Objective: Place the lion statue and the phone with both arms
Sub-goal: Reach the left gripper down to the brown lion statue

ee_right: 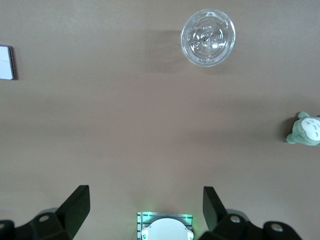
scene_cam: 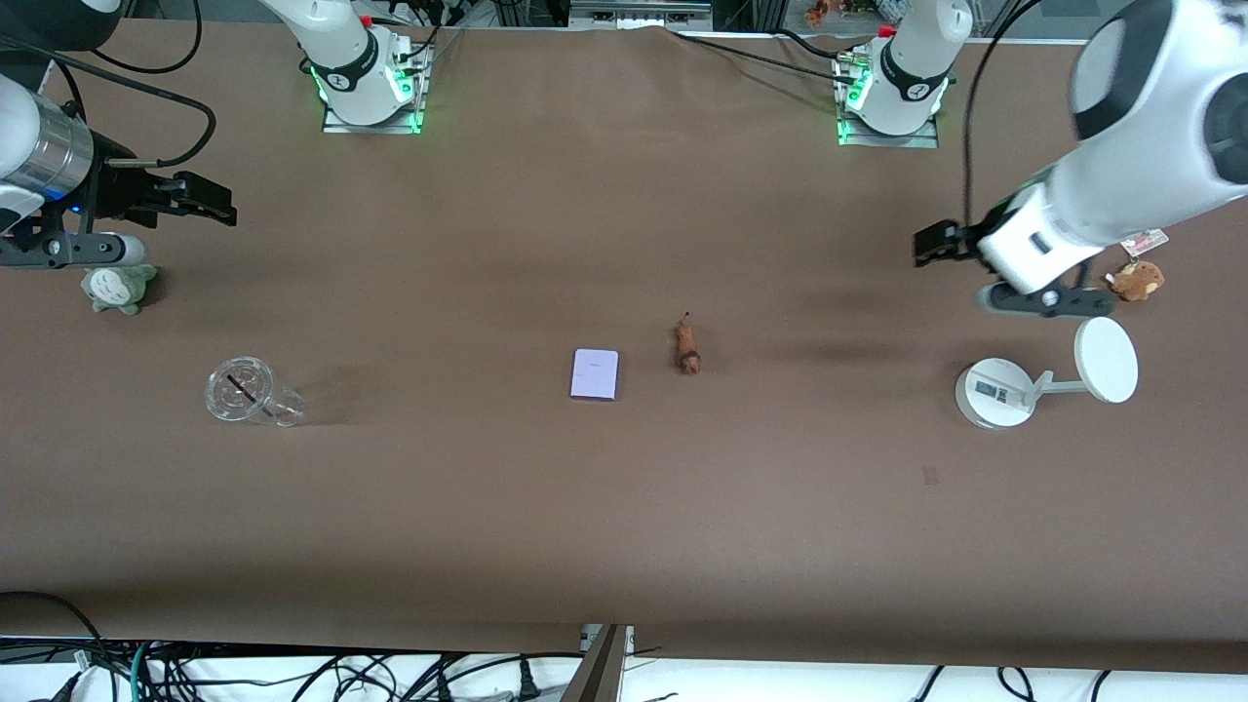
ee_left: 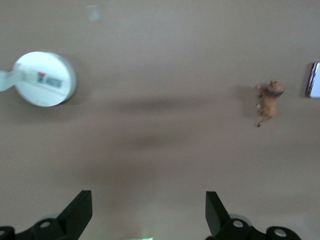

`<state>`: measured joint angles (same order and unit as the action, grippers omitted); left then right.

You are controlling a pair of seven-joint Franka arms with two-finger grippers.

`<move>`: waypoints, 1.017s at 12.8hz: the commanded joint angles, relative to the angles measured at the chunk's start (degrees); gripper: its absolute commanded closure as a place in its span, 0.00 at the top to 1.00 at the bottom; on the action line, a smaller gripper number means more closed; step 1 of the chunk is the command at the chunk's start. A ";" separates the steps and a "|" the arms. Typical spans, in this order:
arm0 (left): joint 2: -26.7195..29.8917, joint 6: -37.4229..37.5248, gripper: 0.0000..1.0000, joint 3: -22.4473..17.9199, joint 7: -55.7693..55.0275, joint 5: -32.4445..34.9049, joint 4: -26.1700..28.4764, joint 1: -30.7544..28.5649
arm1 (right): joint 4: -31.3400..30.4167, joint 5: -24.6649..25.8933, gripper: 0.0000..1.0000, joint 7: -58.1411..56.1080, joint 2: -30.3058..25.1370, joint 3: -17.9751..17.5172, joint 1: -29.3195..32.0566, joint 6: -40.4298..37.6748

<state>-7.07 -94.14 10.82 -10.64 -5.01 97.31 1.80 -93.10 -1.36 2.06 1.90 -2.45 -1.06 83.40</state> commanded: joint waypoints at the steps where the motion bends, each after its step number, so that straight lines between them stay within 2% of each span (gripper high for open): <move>1: -3.20 -5.95 1.00 5.51 -8.65 -0.97 0.25 0.22 | 0.29 0.65 1.00 0.48 -0.05 -0.10 0.01 -0.17; 3: -5.49 -14.36 1.00 10.61 -13.96 -0.01 2.95 0.22 | 0.20 0.74 1.00 0.23 -0.05 -0.10 0.01 -0.26; 5: -6.46 -27.44 1.00 12.99 -14.06 0.08 9.71 0.83 | 0.11 0.74 1.00 0.22 -0.05 -0.10 0.01 -0.26; 7: -8.91 -40.01 1.00 13.18 -14.06 0.08 15.35 3.98 | 0.11 0.74 1.00 0.31 -0.05 -0.10 -0.08 -0.26; 9: -14.78 -51.53 1.00 13.09 -14.15 0.17 16.69 6.97 | 0.11 0.74 1.00 0.22 -0.05 -0.10 -0.08 -0.26; 12: -20.95 -60.27 1.00 12.74 -14.50 0.61 16.69 9.53 | 0.11 0.74 1.00 0.22 -0.05 -0.10 -0.08 -0.26; 13: -22.45 -62.29 1.00 12.65 -14.59 2.87 16.69 9.80 | 0.11 0.74 1.00 0.22 -0.05 -0.10 -0.08 -0.26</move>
<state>-27.20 -153.88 23.99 -24.54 -4.55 115.07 11.03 -93.10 -1.35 2.06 1.99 -2.44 -1.06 83.38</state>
